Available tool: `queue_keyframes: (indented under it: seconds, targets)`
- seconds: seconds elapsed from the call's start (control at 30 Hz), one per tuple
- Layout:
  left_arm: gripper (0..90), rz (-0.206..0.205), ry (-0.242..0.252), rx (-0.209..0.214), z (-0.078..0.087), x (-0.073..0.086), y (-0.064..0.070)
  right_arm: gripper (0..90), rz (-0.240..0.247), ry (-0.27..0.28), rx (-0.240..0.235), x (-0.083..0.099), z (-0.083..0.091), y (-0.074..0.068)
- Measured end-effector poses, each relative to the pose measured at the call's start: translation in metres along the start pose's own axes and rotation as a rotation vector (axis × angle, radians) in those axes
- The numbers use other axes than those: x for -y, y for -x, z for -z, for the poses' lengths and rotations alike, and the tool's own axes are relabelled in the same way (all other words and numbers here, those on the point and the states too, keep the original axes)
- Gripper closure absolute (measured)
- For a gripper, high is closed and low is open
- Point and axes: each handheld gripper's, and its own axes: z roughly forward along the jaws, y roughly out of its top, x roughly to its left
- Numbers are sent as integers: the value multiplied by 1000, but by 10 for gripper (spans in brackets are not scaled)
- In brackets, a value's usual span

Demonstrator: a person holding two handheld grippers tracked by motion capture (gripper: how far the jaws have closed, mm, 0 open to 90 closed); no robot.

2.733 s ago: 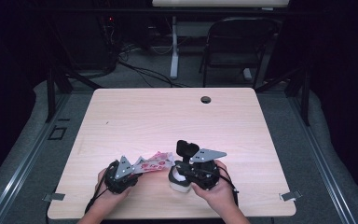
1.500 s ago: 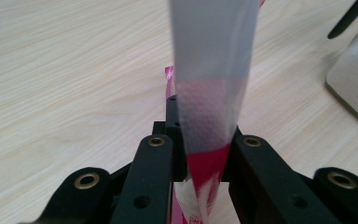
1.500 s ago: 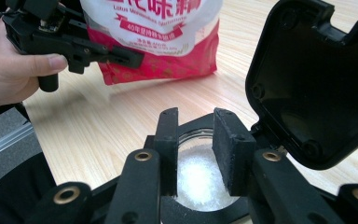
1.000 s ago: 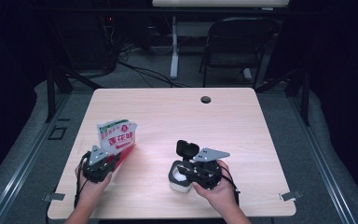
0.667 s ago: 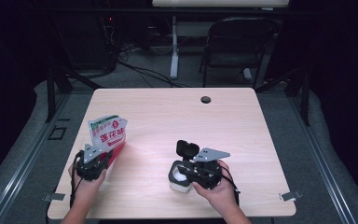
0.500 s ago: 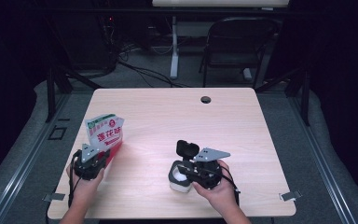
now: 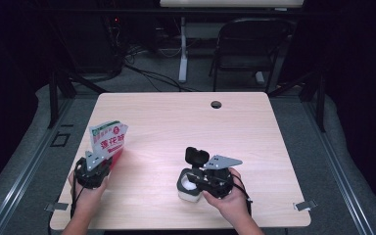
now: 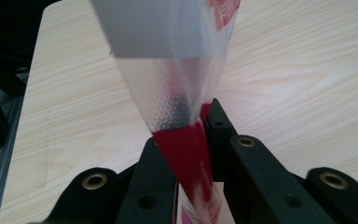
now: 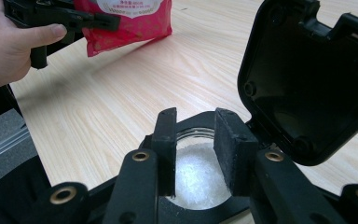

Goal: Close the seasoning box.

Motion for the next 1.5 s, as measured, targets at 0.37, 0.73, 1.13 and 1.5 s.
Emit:
queue_keyframes:
  seconds: [0.37,0.73,1.13,1.5]
  targets:
    - [680,23,-8,50,-3,2,-1,701,0,2,1,0,0,0]
    - [424,52,17,92,-5,4,-2,698,-1,-2,1,0,-1,0]
    - [388,37,28,125,-5,4,2,684,-1,2,2,0,0,0]
    - [383,0,30,150,-3,1,13,646,-1,3,-5,0,0,0]
